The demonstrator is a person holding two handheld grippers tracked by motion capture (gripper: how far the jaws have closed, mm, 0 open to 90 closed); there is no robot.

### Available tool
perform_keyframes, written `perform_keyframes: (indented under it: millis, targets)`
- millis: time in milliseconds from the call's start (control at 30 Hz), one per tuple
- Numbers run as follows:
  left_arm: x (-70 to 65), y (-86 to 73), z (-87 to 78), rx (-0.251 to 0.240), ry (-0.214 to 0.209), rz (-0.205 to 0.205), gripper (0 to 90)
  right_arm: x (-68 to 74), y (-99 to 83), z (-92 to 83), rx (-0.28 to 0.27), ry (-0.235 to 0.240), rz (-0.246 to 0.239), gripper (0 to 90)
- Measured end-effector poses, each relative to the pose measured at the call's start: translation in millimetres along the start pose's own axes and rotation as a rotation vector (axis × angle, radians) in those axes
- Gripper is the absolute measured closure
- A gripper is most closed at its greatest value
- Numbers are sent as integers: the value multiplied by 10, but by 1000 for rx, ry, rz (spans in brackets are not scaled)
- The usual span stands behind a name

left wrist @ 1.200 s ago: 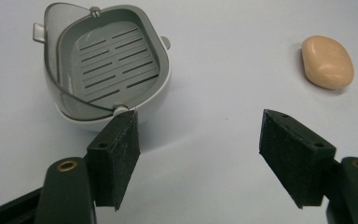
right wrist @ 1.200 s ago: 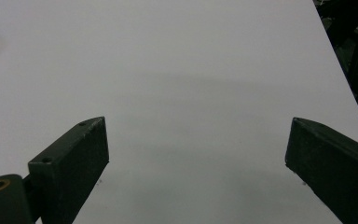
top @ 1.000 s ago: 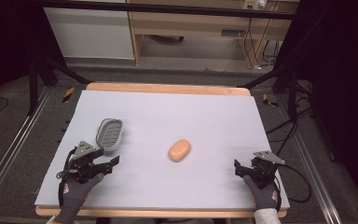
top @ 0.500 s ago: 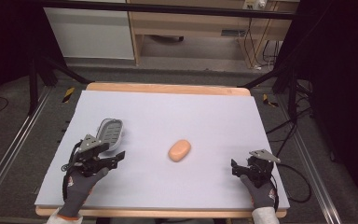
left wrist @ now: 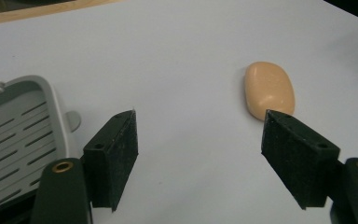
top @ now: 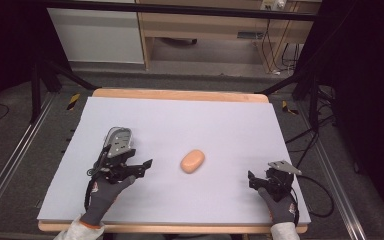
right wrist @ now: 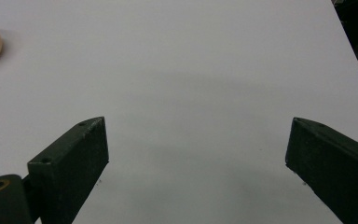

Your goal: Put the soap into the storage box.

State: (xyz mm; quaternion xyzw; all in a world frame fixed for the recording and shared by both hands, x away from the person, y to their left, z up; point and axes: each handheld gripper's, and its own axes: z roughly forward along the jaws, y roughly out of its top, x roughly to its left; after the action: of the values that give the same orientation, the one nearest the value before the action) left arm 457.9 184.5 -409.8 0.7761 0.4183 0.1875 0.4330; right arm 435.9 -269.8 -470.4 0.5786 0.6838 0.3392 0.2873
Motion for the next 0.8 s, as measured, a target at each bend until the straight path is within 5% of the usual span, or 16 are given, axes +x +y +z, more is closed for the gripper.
perform_keyframes:
  millis: [800]
  targets:
    - [-479,276,541,48,-57,70,285,17,-24,4,13,7,-12,61]
